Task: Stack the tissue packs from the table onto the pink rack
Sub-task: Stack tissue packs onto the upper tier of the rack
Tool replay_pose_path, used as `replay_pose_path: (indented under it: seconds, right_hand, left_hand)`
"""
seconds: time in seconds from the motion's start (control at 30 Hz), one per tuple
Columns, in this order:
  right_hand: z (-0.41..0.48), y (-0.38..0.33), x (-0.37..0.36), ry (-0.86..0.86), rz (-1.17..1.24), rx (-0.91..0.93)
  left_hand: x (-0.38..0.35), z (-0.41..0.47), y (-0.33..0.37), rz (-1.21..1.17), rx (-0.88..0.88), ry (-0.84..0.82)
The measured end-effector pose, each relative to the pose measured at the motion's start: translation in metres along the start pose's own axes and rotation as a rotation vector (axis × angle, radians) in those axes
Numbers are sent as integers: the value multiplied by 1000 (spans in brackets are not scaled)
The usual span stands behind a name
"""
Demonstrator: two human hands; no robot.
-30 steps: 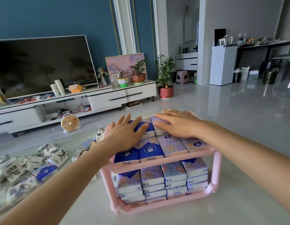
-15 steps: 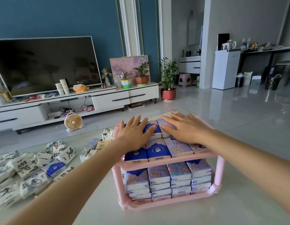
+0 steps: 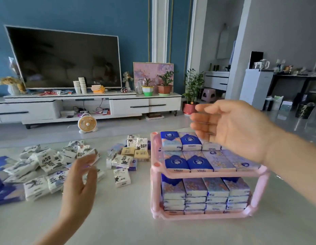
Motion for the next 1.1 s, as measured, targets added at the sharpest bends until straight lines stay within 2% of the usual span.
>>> replay_pose_path:
  seconds: [0.13, 0.23, 0.33, 0.4, 0.5, 0.57, 0.73, 0.83, 0.87, 0.97, 1.03, 1.1]
  right_hand:
    - [9, 49, -69, -324, 8, -282]
    - [22, 98, -100, -435, 79, -510]
    - [43, 151, -120, -345, 7, -594]
    - [65, 181, -126, -195, -38, -590]
    - [109, 209, -134, 55, -288, -428]
    - [142, 220, -148, 73, -538, -273]
    - [217, 247, -193, -116, -971, -71]
    - [257, 255, -209, -361, -1433, 45]
    - [271, 260, -210, -482, -1551, -12]
    - [299, 271, -208, -745, -1697, -360]
    - [307, 274, -212, -874, -1784, -421]
    - [309, 273, -218, -957, -1767, -399]
  left_hand:
    - [24, -49, -69, 76, 119, 8]
    - [25, -51, -89, 21, 149, 100]
    - [30, -38, -101, 56, 72, 98]
    - [41, -30, -111, 172, 3, 45]
    - [68, -24, -123, 269, 49, 142]
    - [86, -23, -130, 367, 64, 217]
    - [114, -20, -150, 342, 243, 436]
    - [115, -21, -155, 347, 324, 423]
    - [115, -20, -158, 344, 373, 366]
    - [108, -21, -161, 312, 430, 135]
    - [105, -20, -159, 345, 410, 80]
    - [104, -20, -159, 365, 415, 85]
Point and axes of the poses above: each hand's wrist, its own z-axis towards the middle knuckle, its own x-axis out of the back of the hand, y = z × x, the point moved 2 cm from there along z, towards the middle knuckle, and after that the axes turned 12 degrees about -y, right-handed, at the moved point
